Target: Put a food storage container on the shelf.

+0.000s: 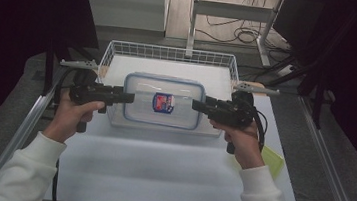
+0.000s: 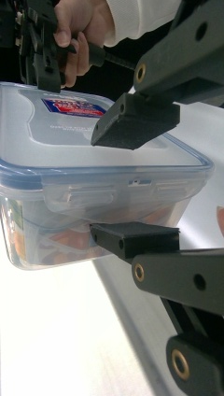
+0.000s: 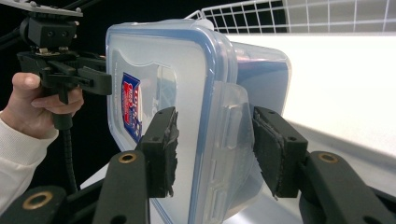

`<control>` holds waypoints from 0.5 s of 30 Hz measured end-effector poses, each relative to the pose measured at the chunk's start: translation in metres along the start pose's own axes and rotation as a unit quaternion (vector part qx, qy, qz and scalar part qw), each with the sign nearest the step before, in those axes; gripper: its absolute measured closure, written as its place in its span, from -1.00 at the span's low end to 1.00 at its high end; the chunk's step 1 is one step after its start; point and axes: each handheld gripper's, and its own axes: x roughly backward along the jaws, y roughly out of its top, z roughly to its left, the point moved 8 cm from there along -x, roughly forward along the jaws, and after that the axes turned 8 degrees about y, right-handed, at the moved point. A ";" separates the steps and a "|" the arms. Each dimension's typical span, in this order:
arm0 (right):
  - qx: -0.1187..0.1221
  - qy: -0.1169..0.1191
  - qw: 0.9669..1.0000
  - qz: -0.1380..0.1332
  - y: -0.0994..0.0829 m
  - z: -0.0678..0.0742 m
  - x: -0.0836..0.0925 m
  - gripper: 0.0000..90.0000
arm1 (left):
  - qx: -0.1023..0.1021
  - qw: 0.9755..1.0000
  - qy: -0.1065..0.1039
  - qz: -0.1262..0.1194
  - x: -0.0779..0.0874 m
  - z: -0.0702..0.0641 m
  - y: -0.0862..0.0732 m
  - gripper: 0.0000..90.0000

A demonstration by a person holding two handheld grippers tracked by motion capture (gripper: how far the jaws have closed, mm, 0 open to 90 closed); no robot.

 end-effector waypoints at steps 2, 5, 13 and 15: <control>0.001 0.001 1.000 0.001 0.005 -0.002 -0.001 0.14 | 0.000 1.000 0.001 -0.003 0.000 0.002 0.004 0.16; 0.004 0.001 1.000 0.003 0.013 -0.005 -0.003 0.14 | 0.000 1.000 0.003 -0.005 -0.001 0.004 0.010 0.16; 0.008 0.004 1.000 0.008 0.028 -0.013 -0.005 0.14 | 0.001 1.000 0.009 -0.005 -0.003 0.008 0.025 0.16; 0.008 0.004 1.000 0.008 0.031 -0.015 -0.005 0.14 | -0.001 1.000 0.010 -0.005 -0.004 0.009 0.028 0.16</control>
